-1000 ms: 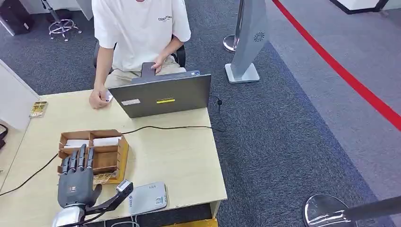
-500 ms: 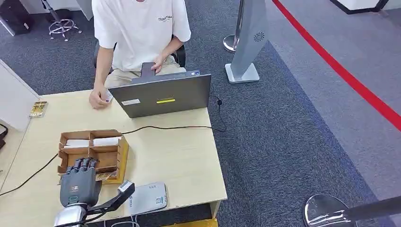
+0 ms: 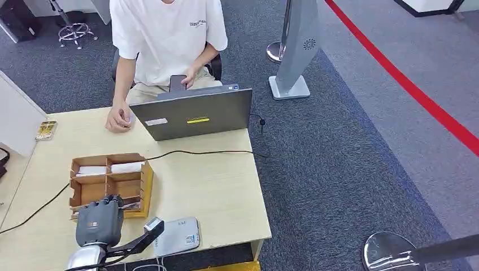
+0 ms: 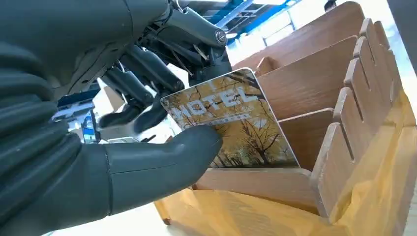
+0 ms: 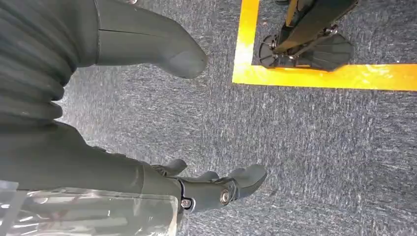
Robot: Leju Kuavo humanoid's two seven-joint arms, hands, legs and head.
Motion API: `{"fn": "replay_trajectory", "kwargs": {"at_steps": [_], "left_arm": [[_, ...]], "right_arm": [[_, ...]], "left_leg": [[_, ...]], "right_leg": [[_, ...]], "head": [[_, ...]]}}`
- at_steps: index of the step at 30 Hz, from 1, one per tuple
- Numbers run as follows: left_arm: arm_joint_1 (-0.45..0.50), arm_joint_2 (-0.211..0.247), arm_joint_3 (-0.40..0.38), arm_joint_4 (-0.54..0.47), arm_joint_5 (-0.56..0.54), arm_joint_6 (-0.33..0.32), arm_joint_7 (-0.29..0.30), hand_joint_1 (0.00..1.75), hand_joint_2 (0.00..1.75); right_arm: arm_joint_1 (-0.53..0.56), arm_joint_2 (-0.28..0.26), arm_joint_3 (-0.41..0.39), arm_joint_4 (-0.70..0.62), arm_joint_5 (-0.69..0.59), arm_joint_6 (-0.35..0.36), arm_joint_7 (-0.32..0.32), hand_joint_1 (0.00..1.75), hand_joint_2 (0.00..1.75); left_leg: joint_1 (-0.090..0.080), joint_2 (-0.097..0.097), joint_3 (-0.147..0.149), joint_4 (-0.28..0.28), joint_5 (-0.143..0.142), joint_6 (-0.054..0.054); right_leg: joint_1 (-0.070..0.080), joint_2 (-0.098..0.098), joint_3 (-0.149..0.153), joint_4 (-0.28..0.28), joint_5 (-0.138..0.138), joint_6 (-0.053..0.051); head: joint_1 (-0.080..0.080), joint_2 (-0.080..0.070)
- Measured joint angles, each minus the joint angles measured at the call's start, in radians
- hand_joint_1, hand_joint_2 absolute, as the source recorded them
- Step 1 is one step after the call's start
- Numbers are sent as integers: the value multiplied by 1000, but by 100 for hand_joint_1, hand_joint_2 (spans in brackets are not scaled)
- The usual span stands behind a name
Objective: Pass the card to the sensor for recognition and then transmit it.
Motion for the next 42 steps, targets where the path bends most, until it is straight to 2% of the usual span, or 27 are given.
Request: {"fn": "replay_trajectory", "kwargs": {"at_steps": [6,13,27,31,33,38,42], "left_arm": [[1,-5,12,-1,0,23,-26,175,175],[-9,-27,36,-70,0,-10,-45,175,175],[-18,-44,42,-124,0,-10,-61,175,175],[-76,-55,42,-199,4,-93,-67,175,175],[-114,-57,42,-227,7,-113,-69,175,175],[-192,-56,42,-256,7,-129,-69,175,175],[-315,-15,47,-253,0,-128,-30,175,175]], "right_arm": [[-1,0,0,0,1,0,0,0,175],[-2,-2,0,0,4,-1,0,0,175],[-4,-3,-2,-2,5,0,0,0,175],[-4,-3,-3,-7,6,0,0,0,175],[-4,-4,-3,-7,6,-4,0,0,175],[-4,-11,2,1,6,-23,7,0,175],[-8,-34,25,48,6,-60,12,0,175]], "left_leg": [[0,0,0,0,0,0],[0,0,0,0,0,0],[0,0,0,0,0,0],[0,-1,0,0,1,0],[0,-1,0,0,1,0],[0,-1,0,0,1,1],[0,-1,0,0,2,0]], "right_leg": [[0,0,0,0,0,0],[0,0,0,0,0,0],[0,0,0,0,0,0],[0,0,0,0,0,0],[0,0,0,0,1,1],[0,0,0,0,1,1],[0,-1,0,0,1,1]], "head": [[0,0],[0,0],[0,0],[0,0],[0,0],[0,0],[0,0]]}}
